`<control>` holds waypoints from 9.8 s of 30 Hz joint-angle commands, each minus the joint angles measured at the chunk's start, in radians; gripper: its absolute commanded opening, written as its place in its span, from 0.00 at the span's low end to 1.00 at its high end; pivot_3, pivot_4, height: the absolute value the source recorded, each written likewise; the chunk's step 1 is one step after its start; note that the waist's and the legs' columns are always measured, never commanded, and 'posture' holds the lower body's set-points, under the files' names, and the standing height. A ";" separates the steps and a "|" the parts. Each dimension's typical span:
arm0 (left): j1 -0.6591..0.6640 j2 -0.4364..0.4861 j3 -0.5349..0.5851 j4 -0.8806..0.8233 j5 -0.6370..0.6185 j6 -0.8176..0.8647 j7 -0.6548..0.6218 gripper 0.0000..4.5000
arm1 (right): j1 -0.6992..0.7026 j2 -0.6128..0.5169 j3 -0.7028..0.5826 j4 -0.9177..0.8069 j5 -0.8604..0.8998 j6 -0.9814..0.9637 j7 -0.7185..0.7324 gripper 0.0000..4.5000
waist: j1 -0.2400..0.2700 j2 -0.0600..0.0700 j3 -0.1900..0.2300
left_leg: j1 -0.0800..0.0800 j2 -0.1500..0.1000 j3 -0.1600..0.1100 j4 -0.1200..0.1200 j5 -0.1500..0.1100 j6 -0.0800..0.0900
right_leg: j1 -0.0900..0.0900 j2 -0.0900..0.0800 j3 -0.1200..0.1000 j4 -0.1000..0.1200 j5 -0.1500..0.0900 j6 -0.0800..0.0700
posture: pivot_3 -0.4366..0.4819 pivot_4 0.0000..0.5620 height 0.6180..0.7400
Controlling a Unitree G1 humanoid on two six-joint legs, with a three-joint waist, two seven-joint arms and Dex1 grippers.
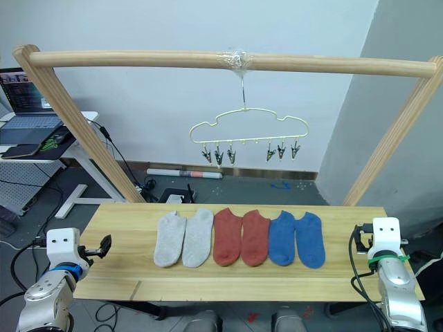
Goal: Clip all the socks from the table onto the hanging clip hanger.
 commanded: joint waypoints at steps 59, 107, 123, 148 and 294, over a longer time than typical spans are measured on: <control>-0.603 -0.513 -0.356 -0.111 0.221 -0.108 0.421 0.43 | -0.509 -0.122 0.321 -0.432 0.317 0.284 0.637 1.00 | -0.055 -0.011 0.073 | -0.003 -0.001 -0.002 0.002 0.000 0.000 | 0.002 0.001 0.000 -0.001 0.000 0.005 | 0.43 0.35 1.00; -0.648 -0.467 -0.369 -0.098 0.278 -0.139 0.421 0.43 | -0.534 -0.119 0.288 -0.422 0.341 0.328 0.598 1.00 | -0.063 -0.009 0.086 | -0.013 -0.001 -0.003 0.002 0.000 0.000 | -0.007 0.001 0.000 0.000 0.002 0.011 | 0.43 0.38 1.00; -0.638 -0.465 -0.370 -0.127 0.278 -0.125 0.404 0.20 | -0.541 -0.114 0.288 -0.406 0.338 0.325 0.591 1.00 | -0.063 -0.009 0.098 | -0.013 -0.001 -0.003 0.002 0.000 0.000 | -0.008 0.001 0.000 0.000 0.002 0.011 | 0.44 0.40 1.00; -0.596 -0.337 -0.236 -0.305 -0.026 0.368 0.131 0.03 | -0.375 -0.065 0.432 0.016 0.023 0.187 0.368 1.00 | -0.070 -0.009 0.102 | -0.011 -0.001 -0.002 0.002 0.000 0.000 | -0.007 0.001 0.001 0.002 0.002 0.011 | 0.49 0.41 1.00; -0.289 -0.359 -0.521 -0.619 0.155 0.092 0.177 0.53 | -0.477 -0.033 0.315 -0.580 0.267 0.464 0.595 1.00 | -0.050 -0.009 0.106 | -0.015 -0.001 -0.004 0.003 0.003 -0.005 | -0.009 0.000 0.000 0.002 0.005 0.011 | 0.50 0.31 1.00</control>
